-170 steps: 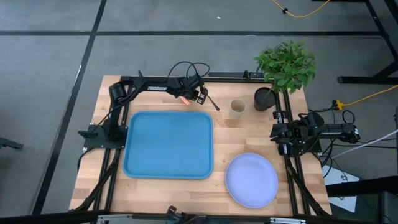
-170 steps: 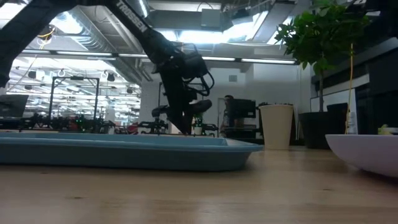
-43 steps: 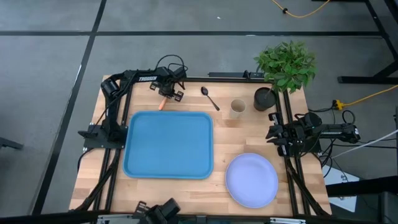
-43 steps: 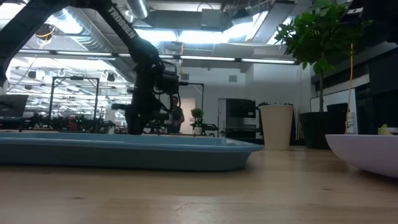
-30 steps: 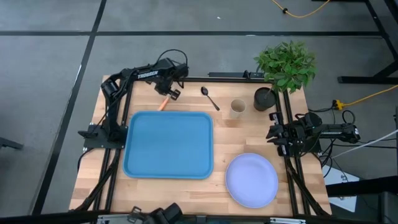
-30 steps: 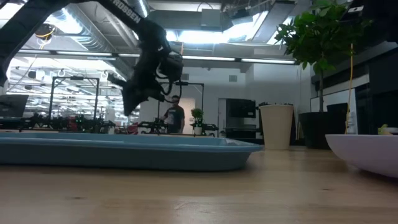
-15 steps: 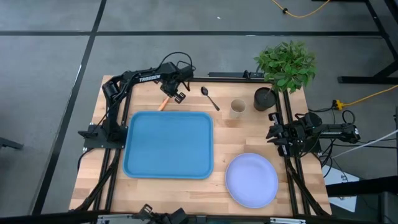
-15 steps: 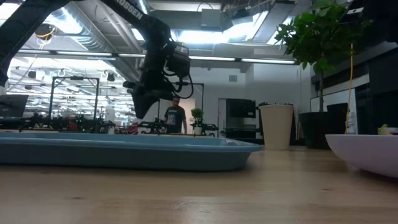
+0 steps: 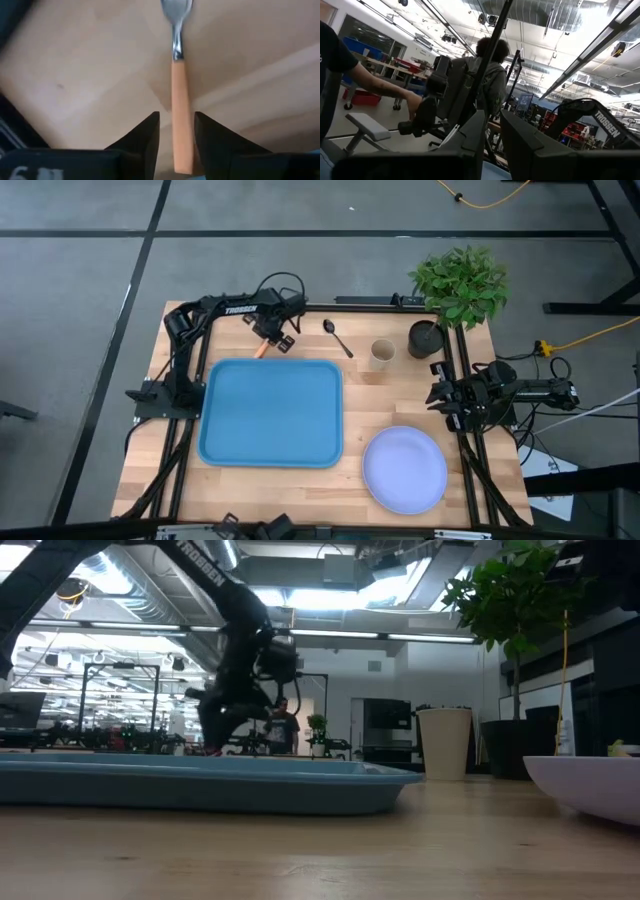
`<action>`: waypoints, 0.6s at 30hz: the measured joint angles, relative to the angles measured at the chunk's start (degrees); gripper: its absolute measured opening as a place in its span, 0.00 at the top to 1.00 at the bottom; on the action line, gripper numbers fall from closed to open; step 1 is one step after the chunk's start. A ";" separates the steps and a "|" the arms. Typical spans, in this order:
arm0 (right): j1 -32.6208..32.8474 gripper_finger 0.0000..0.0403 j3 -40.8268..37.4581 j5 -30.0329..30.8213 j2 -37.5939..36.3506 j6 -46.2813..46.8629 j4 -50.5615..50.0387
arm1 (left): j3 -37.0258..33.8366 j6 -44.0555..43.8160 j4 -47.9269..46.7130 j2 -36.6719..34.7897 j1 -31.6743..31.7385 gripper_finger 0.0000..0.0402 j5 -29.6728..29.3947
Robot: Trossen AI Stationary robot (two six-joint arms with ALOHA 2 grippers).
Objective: Pick and place plate/cup/fork/spoon on tray
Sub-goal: Put the orange fork on the blue tray
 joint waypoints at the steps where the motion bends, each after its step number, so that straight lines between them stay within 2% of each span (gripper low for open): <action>1: -0.01 0.83 0.00 0.00 0.00 -0.01 0.00 | -0.87 -0.23 0.30 0.00 0.24 0.72 0.98; 7: 0.00 0.83 0.00 -0.01 0.00 -0.03 0.00 | -4.88 -0.05 5.50 0.00 2.00 0.71 6.08; 18: 0.00 0.83 0.00 0.01 0.00 -0.14 0.00 | -8.18 4.48 12.71 -0.40 4.99 0.73 9.12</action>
